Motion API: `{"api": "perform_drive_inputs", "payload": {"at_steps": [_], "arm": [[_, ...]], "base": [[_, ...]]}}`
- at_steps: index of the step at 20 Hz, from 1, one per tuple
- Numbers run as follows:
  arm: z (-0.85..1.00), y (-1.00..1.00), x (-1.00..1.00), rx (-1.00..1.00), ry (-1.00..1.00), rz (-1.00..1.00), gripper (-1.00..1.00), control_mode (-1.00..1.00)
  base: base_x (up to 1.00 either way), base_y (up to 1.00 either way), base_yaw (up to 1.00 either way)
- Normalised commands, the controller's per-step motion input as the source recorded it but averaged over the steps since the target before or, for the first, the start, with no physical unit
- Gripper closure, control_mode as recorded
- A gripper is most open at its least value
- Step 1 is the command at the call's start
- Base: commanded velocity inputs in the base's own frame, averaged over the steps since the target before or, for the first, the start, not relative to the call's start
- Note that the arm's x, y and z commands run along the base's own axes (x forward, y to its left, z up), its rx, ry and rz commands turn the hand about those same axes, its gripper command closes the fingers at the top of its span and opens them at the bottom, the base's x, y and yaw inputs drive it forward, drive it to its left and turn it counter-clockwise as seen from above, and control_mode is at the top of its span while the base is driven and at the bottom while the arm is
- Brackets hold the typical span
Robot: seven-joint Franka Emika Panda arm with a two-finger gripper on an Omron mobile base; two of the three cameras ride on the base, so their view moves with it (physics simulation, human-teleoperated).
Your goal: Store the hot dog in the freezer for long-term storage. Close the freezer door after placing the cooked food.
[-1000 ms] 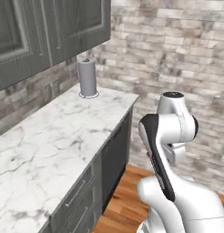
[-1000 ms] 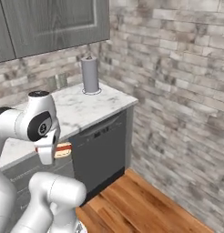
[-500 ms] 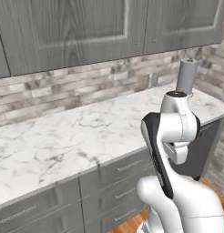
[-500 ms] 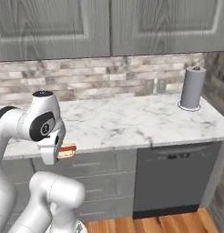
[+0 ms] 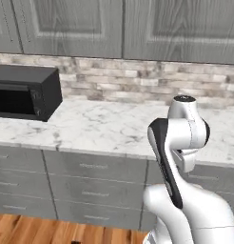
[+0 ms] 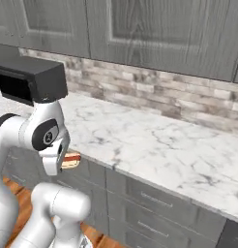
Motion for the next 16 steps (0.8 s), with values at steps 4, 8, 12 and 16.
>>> {"api": "perform_drive_inputs", "payload": {"at_steps": [4,8,12,16], "arm": [[0.00,0.00,0.00,0.00,0.00,0.00,1.00,1.00],[0.00,0.00,0.00,0.00,0.00,0.00,1.00,1.00],[0.00,0.00,0.00,0.00,0.00,0.00,1.00,1.00],[0.00,0.00,0.00,0.00,0.00,0.00,1.00,1.00]], "base": [[0.24,0.28,0.86],[0.49,0.25,0.70],[0.35,0.76,0.56],[0.63,1.00,0.23]]}}
